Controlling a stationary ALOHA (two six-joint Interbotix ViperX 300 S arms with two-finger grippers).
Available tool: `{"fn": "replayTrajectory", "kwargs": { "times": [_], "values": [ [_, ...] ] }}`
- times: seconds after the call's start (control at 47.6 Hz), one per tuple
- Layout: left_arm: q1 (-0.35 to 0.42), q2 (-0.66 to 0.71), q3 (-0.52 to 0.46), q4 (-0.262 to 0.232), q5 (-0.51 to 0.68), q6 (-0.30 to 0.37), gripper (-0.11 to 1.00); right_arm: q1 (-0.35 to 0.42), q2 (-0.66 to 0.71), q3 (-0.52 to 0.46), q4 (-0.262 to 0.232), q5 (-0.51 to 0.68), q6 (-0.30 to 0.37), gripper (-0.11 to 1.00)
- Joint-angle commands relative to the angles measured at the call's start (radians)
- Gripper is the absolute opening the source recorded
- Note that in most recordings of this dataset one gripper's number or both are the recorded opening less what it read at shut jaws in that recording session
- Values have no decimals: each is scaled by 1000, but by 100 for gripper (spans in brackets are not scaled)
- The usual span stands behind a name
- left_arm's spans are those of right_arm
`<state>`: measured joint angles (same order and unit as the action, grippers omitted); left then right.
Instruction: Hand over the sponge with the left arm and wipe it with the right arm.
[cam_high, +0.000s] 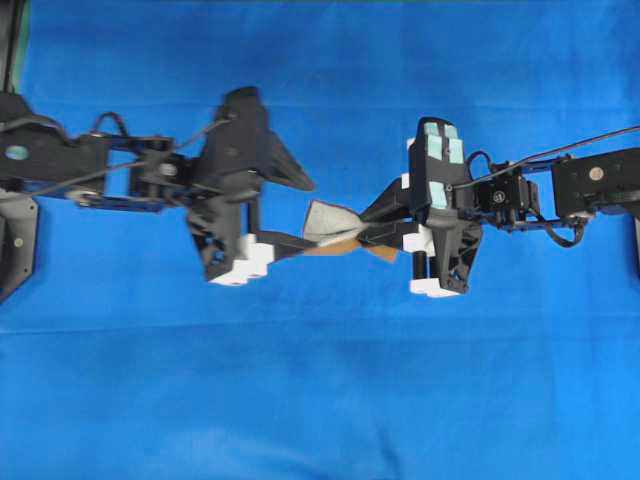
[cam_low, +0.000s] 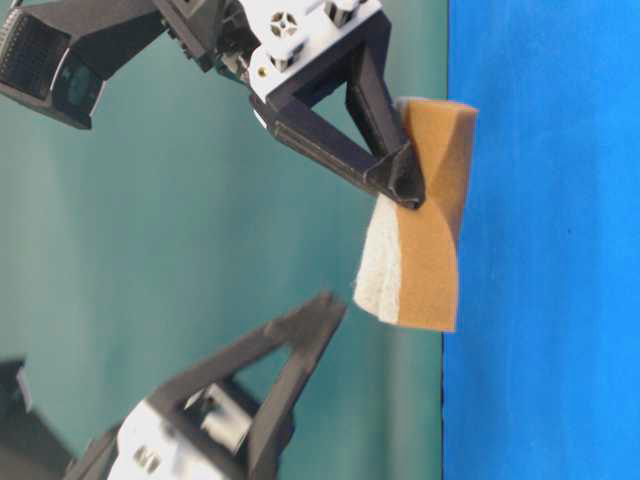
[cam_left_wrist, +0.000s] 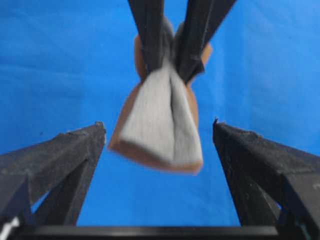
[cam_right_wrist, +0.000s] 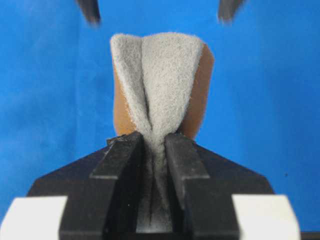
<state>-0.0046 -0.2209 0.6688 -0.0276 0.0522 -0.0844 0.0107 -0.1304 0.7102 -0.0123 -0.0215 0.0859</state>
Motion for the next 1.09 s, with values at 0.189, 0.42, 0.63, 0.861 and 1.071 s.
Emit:
{"fn": "replayTrajectory", "kwargs": {
  "times": [0.189, 0.42, 0.63, 0.861, 1.071],
  "values": [
    [-52, -169, 106, 0, -83, 9, 91, -3, -20, -15, -6, -3, -2, 20],
    [-61, -287, 199, 0, -141, 37, 91, -3, 0, -15, -6, -3, -2, 20],
    [-61, -316, 219, 0, -155, 55, 91, -3, 15, -12, -6, -3, 0, 20],
    [-61, -311, 219, 0, -153, 60, 91, -3, 143, -12, -3, -40, 8, 20],
    [-63, -311, 219, 0, -153, 61, 91, -3, 272, -15, -2, -101, 14, 20]
  ]
}}
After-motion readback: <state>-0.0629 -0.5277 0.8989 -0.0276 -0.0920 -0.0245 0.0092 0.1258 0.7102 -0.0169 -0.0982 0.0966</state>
